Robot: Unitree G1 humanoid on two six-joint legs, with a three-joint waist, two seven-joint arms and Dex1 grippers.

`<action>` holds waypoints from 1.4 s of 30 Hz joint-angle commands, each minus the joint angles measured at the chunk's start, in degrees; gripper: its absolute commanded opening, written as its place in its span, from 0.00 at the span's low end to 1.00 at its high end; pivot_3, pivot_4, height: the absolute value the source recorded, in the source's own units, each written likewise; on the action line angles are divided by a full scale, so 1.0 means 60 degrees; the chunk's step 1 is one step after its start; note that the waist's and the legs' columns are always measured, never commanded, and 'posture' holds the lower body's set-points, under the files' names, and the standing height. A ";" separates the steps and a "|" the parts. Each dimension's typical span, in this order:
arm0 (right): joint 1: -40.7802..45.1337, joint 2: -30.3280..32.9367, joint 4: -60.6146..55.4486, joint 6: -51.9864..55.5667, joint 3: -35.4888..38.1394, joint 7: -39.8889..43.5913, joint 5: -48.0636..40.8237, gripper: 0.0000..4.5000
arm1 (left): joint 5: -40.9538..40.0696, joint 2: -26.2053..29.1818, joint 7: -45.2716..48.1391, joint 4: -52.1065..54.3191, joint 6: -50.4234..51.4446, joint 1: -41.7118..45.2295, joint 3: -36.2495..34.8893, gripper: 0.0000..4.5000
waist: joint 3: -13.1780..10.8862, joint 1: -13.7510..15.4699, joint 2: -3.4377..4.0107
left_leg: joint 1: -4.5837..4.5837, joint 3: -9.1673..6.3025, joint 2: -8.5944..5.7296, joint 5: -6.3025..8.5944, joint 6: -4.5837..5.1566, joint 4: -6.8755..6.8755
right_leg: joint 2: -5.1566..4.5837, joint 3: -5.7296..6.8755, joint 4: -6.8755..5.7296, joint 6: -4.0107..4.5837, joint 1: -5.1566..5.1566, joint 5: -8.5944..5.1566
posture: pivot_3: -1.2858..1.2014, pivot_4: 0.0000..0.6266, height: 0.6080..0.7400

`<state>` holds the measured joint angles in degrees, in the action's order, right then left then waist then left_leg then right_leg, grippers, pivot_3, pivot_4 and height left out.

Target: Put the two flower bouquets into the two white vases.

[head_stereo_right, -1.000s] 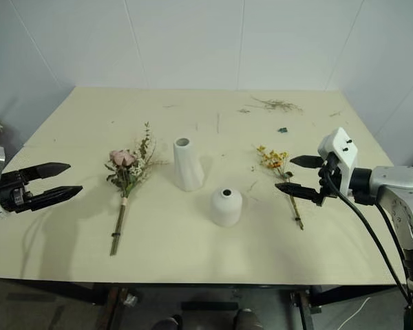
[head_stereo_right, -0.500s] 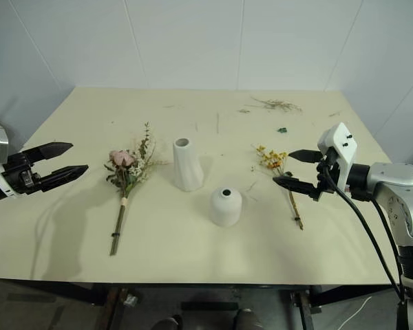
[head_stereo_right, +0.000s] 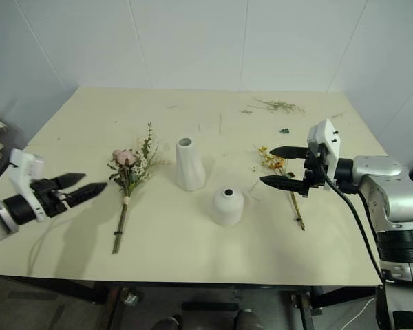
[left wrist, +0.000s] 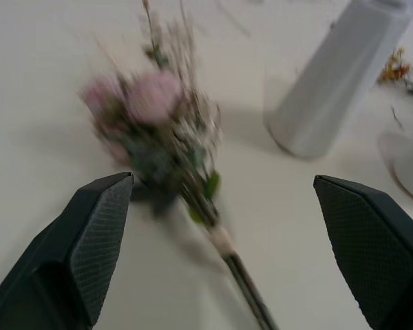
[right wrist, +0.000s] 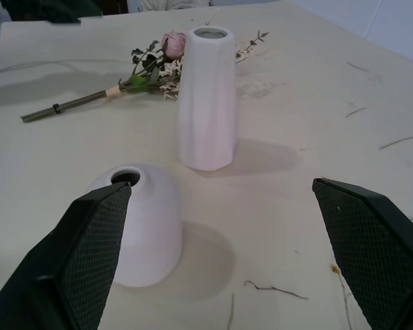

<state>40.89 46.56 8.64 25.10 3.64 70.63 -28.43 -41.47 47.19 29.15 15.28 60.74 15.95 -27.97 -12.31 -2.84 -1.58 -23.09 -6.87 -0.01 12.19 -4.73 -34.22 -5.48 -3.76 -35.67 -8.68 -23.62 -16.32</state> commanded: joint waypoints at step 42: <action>-0.0391 0.0059 -0.0749 0.0415 0.0611 -0.0340 -0.0104 1.00 | 0.1895 -0.3051 -0.4235 -0.2311 0.4434 0.4238 0.1421 0.25 | 0.0001 0.0205 -0.0001 | -0.0006 -0.0001 -0.0014 -0.0001 -0.0026 -0.0037 | -0.0002 0.0000 0.0014 -0.0024 0.0018 0.0017 | 0.52 0.24 1.00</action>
<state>38.68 45.76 6.42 27.59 4.49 69.13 -27.42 -30.98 28.28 2.74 1.35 88.36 39.92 -19.80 -12.31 -1.61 -1.59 -23.13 -6.88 -0.09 12.19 -4.88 -34.44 -5.49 -3.76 -35.59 -8.82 -23.51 -16.21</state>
